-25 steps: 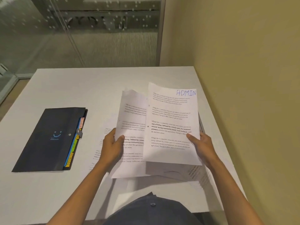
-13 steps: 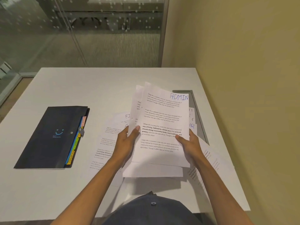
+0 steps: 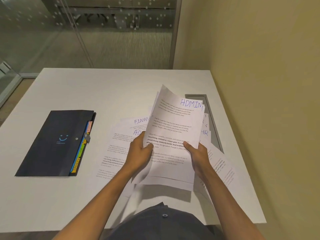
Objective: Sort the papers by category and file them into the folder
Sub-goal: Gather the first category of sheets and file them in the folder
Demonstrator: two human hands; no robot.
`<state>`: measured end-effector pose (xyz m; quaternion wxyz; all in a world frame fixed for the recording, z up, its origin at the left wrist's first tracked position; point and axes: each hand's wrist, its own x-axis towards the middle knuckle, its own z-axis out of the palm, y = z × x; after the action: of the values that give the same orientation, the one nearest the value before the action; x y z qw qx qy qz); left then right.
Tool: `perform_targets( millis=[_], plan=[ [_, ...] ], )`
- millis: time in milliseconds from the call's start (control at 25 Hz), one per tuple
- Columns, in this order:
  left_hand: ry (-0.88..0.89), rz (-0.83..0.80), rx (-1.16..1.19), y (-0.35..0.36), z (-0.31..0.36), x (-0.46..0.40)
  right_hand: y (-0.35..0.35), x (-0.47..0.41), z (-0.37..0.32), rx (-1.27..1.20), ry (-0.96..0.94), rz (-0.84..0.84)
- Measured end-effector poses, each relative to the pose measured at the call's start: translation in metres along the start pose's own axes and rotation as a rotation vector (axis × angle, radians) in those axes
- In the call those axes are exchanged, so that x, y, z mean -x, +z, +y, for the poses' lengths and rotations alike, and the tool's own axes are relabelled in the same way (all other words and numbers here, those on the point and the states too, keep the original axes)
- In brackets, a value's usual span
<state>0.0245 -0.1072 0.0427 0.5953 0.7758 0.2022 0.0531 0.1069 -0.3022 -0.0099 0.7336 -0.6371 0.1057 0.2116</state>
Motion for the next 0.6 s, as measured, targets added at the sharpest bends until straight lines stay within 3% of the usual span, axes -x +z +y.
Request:
perform_targets(
  millis=[160,280,440,520,600],
  plan=[
    [-0.225,-0.041,0.273,-0.014,-0.011,-0.007,0.008,-0.001,-0.003,0.019,-0.021,-0.047],
    [-0.239,-0.083,0.211,-0.036,-0.025,-0.008,0.024,0.0,-0.005,0.012,0.016,-0.091],
    [-0.229,0.046,0.186,-0.074,-0.033,-0.006,0.058,-0.009,0.002,0.015,0.221,-0.039],
    [-0.197,0.153,0.108,-0.104,-0.043,-0.005,0.081,-0.015,0.022,0.145,0.286,0.055],
    [-0.182,0.249,0.011,-0.135,-0.057,-0.005,0.102,-0.018,0.051,0.514,0.224,0.081]
  ],
)
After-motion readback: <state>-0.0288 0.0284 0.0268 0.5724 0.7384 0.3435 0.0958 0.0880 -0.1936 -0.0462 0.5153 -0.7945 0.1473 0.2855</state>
